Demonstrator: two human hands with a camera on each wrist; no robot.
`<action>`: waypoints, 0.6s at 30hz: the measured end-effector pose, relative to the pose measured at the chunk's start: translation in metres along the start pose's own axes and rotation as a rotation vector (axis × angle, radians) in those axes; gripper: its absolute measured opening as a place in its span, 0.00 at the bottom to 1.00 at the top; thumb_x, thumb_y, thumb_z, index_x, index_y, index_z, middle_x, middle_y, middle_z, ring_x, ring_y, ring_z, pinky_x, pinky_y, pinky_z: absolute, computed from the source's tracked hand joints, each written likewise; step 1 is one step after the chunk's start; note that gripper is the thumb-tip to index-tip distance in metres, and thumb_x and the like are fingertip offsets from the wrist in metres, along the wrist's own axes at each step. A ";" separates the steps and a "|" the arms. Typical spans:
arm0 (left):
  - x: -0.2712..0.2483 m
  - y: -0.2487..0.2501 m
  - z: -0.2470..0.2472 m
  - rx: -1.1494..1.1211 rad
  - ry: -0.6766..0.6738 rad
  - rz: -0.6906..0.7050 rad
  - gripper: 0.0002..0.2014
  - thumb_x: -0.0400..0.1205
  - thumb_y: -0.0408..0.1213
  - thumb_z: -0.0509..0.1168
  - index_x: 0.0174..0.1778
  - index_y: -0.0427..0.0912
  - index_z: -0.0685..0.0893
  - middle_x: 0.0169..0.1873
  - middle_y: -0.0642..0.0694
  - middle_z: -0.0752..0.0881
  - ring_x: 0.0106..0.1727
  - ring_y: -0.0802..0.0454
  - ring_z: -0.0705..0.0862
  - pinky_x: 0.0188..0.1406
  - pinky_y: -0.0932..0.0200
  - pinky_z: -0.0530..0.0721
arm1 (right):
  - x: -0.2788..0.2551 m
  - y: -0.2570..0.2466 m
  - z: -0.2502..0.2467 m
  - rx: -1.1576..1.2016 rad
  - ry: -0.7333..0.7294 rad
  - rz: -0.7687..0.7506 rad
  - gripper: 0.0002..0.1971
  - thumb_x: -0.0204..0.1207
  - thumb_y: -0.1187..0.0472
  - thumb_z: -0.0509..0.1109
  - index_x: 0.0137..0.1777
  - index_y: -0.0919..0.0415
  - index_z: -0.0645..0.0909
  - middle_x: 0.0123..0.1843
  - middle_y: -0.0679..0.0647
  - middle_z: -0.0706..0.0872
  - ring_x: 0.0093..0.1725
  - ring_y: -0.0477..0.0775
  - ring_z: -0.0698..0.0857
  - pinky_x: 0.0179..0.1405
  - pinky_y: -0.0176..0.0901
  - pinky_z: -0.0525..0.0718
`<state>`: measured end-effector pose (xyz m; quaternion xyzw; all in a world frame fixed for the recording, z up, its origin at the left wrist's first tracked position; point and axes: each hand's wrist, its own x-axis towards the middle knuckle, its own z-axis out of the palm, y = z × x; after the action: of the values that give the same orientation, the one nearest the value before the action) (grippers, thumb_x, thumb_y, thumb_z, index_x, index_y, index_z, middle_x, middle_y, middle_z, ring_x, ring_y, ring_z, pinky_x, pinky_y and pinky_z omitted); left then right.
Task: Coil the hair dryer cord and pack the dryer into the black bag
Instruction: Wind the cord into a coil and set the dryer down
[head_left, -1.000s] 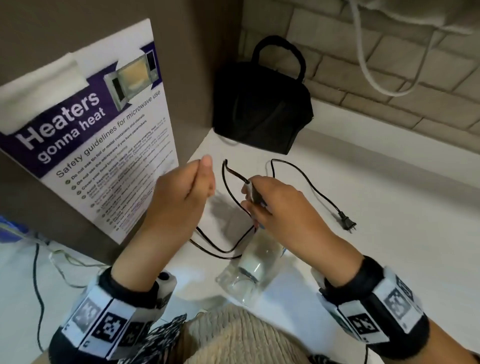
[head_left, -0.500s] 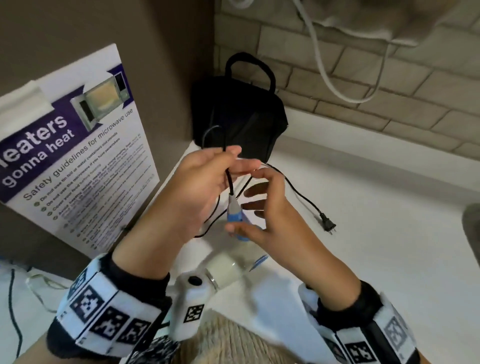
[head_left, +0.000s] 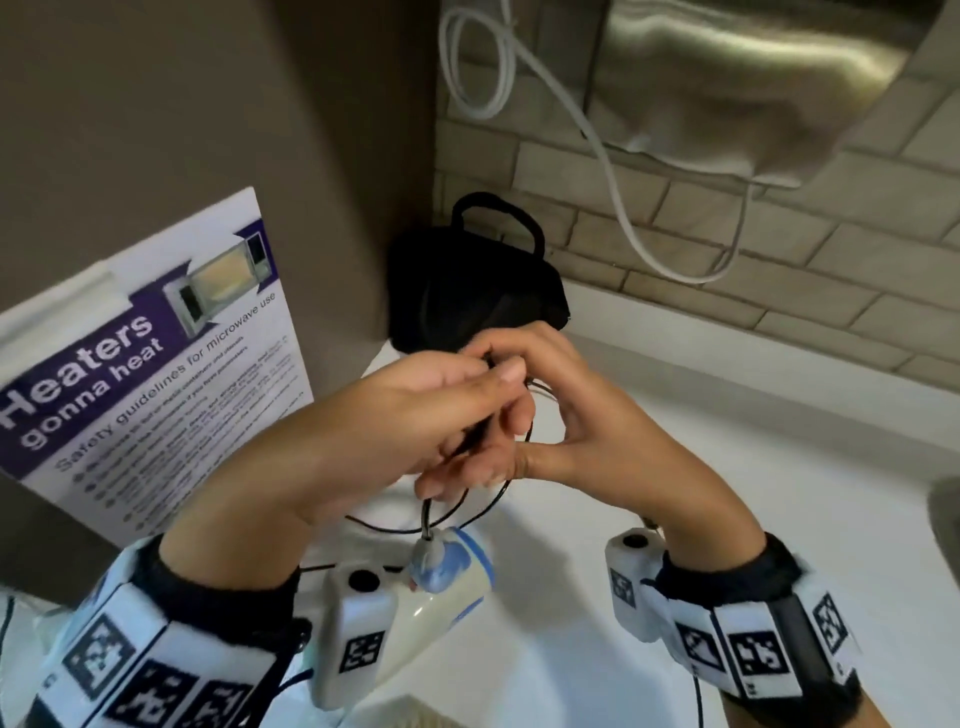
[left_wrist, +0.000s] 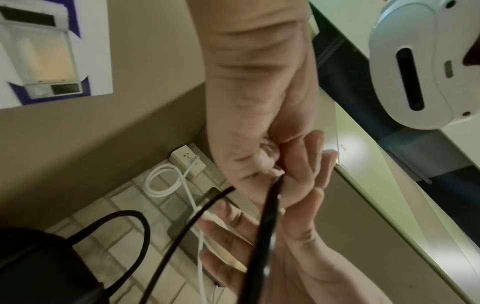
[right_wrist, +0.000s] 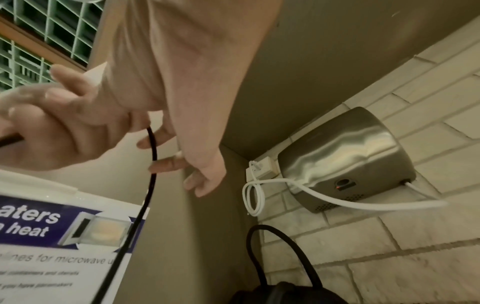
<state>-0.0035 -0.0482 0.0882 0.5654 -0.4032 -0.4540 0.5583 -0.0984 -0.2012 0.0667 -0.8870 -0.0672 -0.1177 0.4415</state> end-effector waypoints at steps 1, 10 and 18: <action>0.001 0.000 -0.001 -0.015 0.002 0.021 0.16 0.81 0.47 0.55 0.34 0.44 0.80 0.16 0.50 0.75 0.16 0.59 0.68 0.16 0.71 0.68 | 0.002 0.005 0.000 0.025 0.006 -0.002 0.26 0.67 0.58 0.80 0.63 0.48 0.73 0.58 0.47 0.74 0.64 0.50 0.75 0.68 0.40 0.72; 0.017 -0.022 -0.017 -0.384 0.210 0.326 0.18 0.80 0.36 0.58 0.63 0.48 0.84 0.40 0.47 0.91 0.44 0.53 0.90 0.39 0.66 0.85 | 0.013 0.051 0.001 0.313 0.333 0.224 0.11 0.83 0.54 0.60 0.42 0.52 0.81 0.29 0.45 0.73 0.30 0.45 0.73 0.35 0.41 0.76; 0.045 -0.037 -0.034 -0.389 0.330 0.341 0.35 0.80 0.22 0.53 0.80 0.57 0.62 0.75 0.46 0.76 0.76 0.50 0.74 0.76 0.45 0.70 | -0.021 0.078 0.022 0.201 0.271 0.352 0.12 0.81 0.51 0.59 0.56 0.42 0.84 0.26 0.47 0.68 0.28 0.47 0.67 0.31 0.41 0.69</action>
<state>0.0388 -0.0803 0.0471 0.4380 -0.3016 -0.3247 0.7822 -0.0979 -0.2310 -0.0117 -0.8127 0.1368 -0.1495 0.5463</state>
